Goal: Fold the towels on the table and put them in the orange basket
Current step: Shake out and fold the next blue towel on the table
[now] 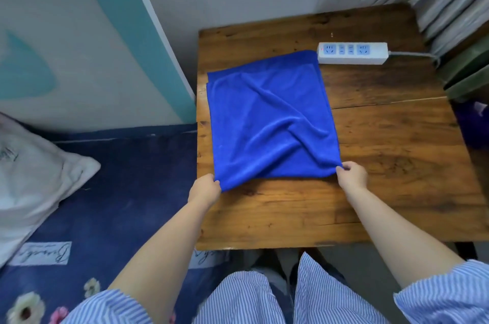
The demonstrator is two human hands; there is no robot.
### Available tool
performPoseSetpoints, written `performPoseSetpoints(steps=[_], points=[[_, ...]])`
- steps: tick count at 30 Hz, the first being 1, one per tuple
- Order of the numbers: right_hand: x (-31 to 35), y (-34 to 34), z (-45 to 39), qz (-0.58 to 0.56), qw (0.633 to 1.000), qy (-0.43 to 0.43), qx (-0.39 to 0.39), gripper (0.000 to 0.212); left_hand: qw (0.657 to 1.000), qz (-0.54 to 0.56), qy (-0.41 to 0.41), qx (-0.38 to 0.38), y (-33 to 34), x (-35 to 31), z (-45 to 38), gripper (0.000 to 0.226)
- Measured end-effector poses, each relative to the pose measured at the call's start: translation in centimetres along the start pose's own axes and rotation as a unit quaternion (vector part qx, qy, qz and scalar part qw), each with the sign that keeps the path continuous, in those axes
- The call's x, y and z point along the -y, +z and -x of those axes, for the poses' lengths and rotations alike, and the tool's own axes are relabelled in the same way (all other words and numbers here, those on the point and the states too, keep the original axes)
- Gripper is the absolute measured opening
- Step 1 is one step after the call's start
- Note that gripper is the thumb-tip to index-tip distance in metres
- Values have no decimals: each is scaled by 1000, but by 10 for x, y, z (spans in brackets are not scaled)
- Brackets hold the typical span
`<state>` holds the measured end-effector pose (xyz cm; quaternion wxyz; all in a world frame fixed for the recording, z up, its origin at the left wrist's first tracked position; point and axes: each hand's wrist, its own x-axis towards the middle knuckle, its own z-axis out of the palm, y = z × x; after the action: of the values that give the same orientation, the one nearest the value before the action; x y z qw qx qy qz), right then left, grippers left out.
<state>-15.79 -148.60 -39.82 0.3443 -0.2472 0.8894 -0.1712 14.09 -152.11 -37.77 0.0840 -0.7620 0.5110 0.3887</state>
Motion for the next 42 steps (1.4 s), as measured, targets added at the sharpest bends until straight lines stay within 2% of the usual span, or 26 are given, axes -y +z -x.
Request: performPoseSetpoints(steps=[2, 5, 7, 10, 12, 14, 16, 17, 18, 20, 21, 25, 27, 33, 36, 39, 42], points=[[-1, -3, 1, -59, 998, -32, -16, 24, 1000, 17, 4, -23, 0, 2, -1, 33], [-4, -16, 3, -101, 992, -70, 11, 21, 999, 17, 7, -39, -1, 7, -2, 30], [-14, -25, 0, -26, 996, -70, 48, 19, 999, -31, 6, -16, -1, 13, -1, 21], [-32, -36, 4, 142, 983, -43, 106, 12, 985, -153, 4, 82, 3, 24, 2, 19], [-40, -38, 12, 253, 954, -39, 156, 26, 964, -221, 7, 146, 8, 28, 8, 17], [-47, -35, 21, 322, 926, -35, 194, 35, 942, -268, 14, 200, 15, 31, 13, 25], [-53, -35, 28, 371, 900, -43, 226, 28, 912, -323, 18, 253, 18, 29, 18, 30], [-52, -35, 32, 391, 887, -44, 242, 18, 895, -357, 20, 267, 18, 25, 21, 30], [-50, -35, 35, 413, 875, -37, 249, 17, 878, -394, 23, 270, 17, 20, 22, 28], [-40, -33, 33, 449, 852, -42, 266, 33, 870, -429, 47, 240, 14, 5, 21, 19], [-31, -31, 32, 452, 852, -59, 256, 35, 874, -432, 67, 212, 12, -5, 19, 18], [26, -24, 19, 391, 898, -122, 160, 21, 910, -380, 137, 95, -1, -61, 1, 31], [52, -19, 8, 374, 901, -156, 156, 20, 923, -351, 141, 66, -9, -84, -10, 32], [104, -17, -42, 381, 889, -188, 169, 24, 941, -319, 104, 40, -28, -128, -50, 28], [119, -17, -67, 375, 888, -217, 152, 28, 945, -312, 95, 29, -36, -137, -67, 15], [132, -13, -95, 374, 887, -241, 126, 31, 951, -295, 92, -3, -43, -143, -87, 29], [140, -5, -111, 401, 872, -251, 122, 31, 943, -317, 95, -20, -47, -143, -104, 33]])
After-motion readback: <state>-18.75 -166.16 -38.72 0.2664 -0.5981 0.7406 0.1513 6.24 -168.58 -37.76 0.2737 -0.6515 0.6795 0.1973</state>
